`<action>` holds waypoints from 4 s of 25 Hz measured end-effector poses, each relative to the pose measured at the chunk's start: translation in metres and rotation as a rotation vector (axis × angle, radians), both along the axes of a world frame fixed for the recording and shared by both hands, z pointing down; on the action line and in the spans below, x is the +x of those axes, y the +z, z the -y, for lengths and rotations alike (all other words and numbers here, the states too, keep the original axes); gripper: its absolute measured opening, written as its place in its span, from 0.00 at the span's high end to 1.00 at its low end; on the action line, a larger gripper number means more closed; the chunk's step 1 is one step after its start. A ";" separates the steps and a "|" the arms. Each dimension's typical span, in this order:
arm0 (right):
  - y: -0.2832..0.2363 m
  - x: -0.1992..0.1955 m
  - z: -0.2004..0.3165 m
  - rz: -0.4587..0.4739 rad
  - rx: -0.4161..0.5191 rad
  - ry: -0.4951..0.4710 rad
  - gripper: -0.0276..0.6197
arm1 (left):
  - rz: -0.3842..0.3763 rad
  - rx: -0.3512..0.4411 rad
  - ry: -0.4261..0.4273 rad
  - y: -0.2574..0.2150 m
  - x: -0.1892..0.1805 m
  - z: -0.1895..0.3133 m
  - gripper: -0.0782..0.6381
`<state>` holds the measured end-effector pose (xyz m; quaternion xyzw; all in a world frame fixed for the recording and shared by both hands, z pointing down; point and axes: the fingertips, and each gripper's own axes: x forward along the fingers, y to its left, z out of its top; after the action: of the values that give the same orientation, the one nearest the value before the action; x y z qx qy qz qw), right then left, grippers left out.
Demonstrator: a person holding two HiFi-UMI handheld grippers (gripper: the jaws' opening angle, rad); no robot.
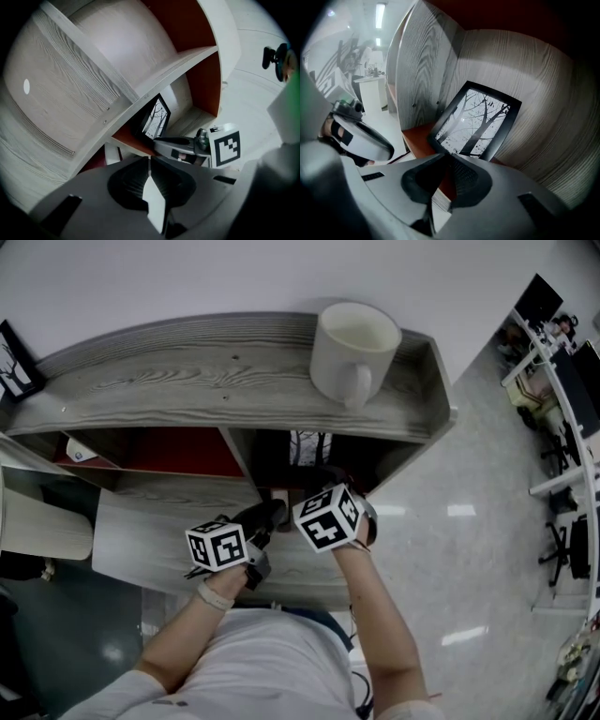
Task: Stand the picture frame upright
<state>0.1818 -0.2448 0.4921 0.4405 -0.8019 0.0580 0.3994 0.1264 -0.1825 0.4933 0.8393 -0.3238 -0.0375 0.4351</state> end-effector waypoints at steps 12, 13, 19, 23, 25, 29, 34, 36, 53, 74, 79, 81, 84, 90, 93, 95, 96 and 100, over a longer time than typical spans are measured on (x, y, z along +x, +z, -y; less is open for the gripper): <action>0.001 -0.002 0.027 -0.053 0.029 0.016 0.89 | 0.072 0.004 -0.016 0.011 -0.041 -0.042 0.85; 0.001 -0.002 0.029 -0.055 0.032 0.019 0.89 | 0.074 0.001 -0.019 0.012 -0.043 -0.043 0.85; 0.002 -0.002 0.040 -0.073 0.055 0.028 0.89 | 0.090 0.000 -0.019 0.015 -0.048 -0.047 0.85; 0.002 -0.001 0.044 -0.069 0.059 0.035 0.89 | 0.092 -0.005 -0.011 0.017 -0.047 -0.049 0.85; 0.002 -0.001 0.044 -0.068 0.056 0.037 0.89 | 0.098 -0.004 -0.007 0.016 -0.046 -0.049 0.85; 0.005 -0.003 0.041 -0.069 0.042 0.033 0.89 | 0.103 -0.008 -0.005 0.018 -0.047 -0.050 0.85; 0.007 -0.005 0.036 -0.070 0.043 0.028 0.89 | 0.105 -0.012 -0.005 0.019 -0.047 -0.050 0.85; 0.006 -0.006 0.034 -0.067 0.047 0.027 0.89 | 0.103 -0.010 -0.006 0.019 -0.048 -0.050 0.85; -0.053 -0.035 -0.033 0.244 0.171 0.084 0.89 | 0.126 0.105 0.051 -0.022 -0.085 -0.053 0.85; -0.082 -0.093 -0.152 0.565 0.253 0.170 0.89 | 0.214 0.426 0.258 -0.095 -0.098 -0.070 0.86; -0.079 -0.079 -0.169 0.630 0.268 0.240 0.89 | 0.223 0.461 0.307 -0.098 -0.093 -0.076 0.86; -0.078 -0.072 -0.175 0.638 0.272 0.259 0.89 | 0.219 0.462 0.322 -0.096 -0.091 -0.078 0.86; -0.082 -0.062 -0.179 0.637 0.292 0.287 0.89 | 0.215 0.456 0.339 -0.095 -0.088 -0.082 0.86; -0.088 -0.056 -0.181 0.620 0.335 0.306 0.89 | 0.210 0.444 0.355 -0.092 -0.086 -0.085 0.86; -0.092 -0.056 -0.181 0.584 0.357 0.314 0.89 | 0.209 0.435 0.359 -0.091 -0.085 -0.085 0.86; -0.094 -0.056 -0.182 0.589 0.364 0.323 0.89 | 0.210 0.434 0.365 -0.090 -0.085 -0.086 0.86; -0.094 -0.056 -0.182 0.594 0.367 0.327 0.89 | 0.211 0.433 0.368 -0.090 -0.085 -0.087 0.86; -0.098 -0.056 -0.184 0.608 0.380 0.334 0.89 | 0.212 0.439 0.385 -0.089 -0.084 -0.090 0.86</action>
<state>0.1262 -0.0606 0.3944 0.5937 -0.7973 0.1006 0.0401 0.0424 -0.0921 0.4040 0.9583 -0.1868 0.0643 0.2063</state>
